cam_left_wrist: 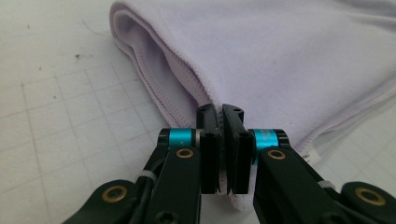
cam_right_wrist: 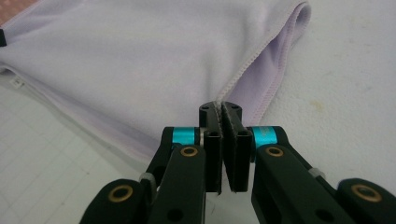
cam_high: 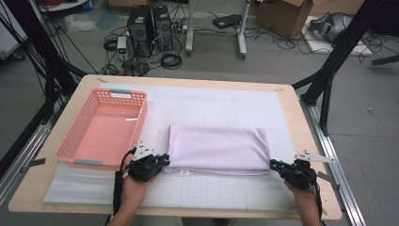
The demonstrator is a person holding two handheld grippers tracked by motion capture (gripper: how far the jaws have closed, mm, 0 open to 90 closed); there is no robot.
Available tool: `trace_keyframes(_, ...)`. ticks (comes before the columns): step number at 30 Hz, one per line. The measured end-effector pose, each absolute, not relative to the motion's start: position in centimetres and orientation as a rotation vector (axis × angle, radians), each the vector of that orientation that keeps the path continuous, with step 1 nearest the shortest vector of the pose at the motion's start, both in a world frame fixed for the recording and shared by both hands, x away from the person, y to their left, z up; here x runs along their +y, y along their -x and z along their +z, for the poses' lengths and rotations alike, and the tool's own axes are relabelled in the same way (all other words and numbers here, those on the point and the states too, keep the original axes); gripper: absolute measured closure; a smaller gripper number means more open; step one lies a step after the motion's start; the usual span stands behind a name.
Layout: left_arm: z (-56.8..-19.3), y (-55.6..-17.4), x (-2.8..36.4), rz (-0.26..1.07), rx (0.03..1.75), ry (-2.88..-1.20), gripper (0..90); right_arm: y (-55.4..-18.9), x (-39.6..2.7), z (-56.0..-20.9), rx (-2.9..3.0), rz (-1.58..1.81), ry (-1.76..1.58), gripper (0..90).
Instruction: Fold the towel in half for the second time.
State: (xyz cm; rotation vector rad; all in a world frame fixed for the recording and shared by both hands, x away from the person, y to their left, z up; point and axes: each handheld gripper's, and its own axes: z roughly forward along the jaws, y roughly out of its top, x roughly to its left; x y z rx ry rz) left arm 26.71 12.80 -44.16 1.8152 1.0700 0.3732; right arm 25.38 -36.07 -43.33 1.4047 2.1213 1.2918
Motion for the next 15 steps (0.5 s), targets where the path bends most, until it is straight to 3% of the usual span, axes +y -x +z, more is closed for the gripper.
trace_keyframes(7,-44.6,-25.4,13.8,0.324,1.073,-1.802,84.0,-24.2,-36.3,-43.2,2.167,1.270,-1.440,86.4)
trace_keyframes(8,-44.8,-25.3,13.8,0.333,1.081,-1.808,81.3,-24.2,-36.2,-43.3,2.180,1.250,-1.450,83.7)
trace_keyframes(10,-45.0,-25.3,13.9,0.351,1.105,-1.798,67.3,-24.1,-36.0,-43.6,2.154,1.162,-1.451,67.0)
trace_keyframes(11,-45.0,-25.3,14.0,0.361,1.108,-1.790,62.3,-24.0,-36.0,-43.6,2.129,1.166,-1.455,63.3)
trace_keyframes(15,-44.8,-25.2,14.4,0.375,1.110,-1.746,55.5,-23.2,-36.1,-42.5,2.024,1.266,-1.374,60.8)
